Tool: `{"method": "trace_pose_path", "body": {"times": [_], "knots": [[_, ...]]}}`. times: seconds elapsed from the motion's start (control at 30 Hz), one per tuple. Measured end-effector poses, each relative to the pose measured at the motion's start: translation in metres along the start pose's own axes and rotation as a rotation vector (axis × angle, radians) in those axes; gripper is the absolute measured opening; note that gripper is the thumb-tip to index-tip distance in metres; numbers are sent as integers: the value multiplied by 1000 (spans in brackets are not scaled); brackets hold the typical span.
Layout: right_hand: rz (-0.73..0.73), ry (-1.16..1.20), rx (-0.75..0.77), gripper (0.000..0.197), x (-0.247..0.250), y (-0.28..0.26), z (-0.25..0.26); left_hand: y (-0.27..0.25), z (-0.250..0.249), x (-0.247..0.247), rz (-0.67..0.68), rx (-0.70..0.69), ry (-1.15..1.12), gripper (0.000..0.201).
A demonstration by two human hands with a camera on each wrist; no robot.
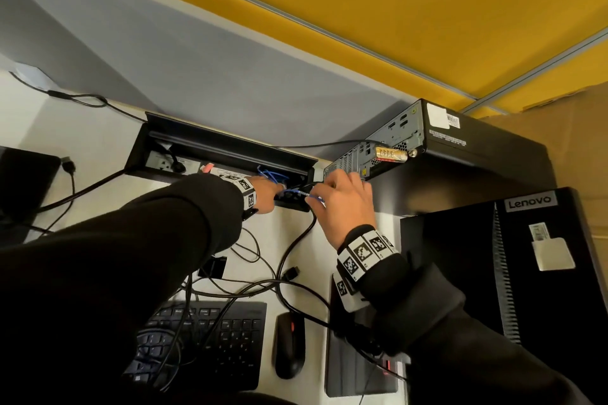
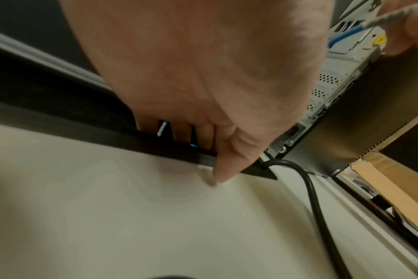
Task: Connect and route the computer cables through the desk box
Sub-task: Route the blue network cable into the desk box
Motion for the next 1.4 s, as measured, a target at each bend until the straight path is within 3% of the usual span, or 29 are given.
{"method": "trace_pose_path", "body": {"times": [0.1,0.17,0.27,0.37,0.47,0.57,0.73,0.93,1.03,1.17,1.27,1.4], "knots": [[180,155,-107,25,1,7,-10,-4,-3,5,-10,-4,20,54],[213,185,-130,27,4,9,-14,-11,-8,13,-18,-49,2,48],[194,173,-147,32,13,11,-15,-27,-7,42,-184,-135,-58,43],[195,185,-183,27,19,12,-20,-59,-22,72,-336,-346,-250,53],[211,293,-211,20,24,11,-19,-88,-52,81,-350,-563,-422,33],[179,427,-194,25,32,8,-22,-91,-65,75,-331,-634,-584,18],[21,347,-112,19,53,-7,-33,-78,-37,69,-374,-645,-978,14],[-92,285,-33,20,68,-20,-24,-84,-62,71,-253,-719,-1034,14],[-181,248,44,18,86,-29,-12,-85,-64,85,-333,-679,-1031,13],[-472,327,148,11,140,-54,-4,-74,-52,102,-501,-510,-1044,13],[-648,372,38,19,165,-62,-24,-70,-58,113,-568,-415,-1011,18],[-571,299,-269,55,149,-43,-70,-60,-78,120,-556,-335,-986,25]]}}
Point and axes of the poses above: each hand's wrist, its own y-axis towards the middle knuckle, its own x-axis out of the back of the hand, z = x × y, the point moved 8 cm from there along y, towards the middle knuckle, and after that the axes turned 14 degrees about z, right-handed, at the moved point
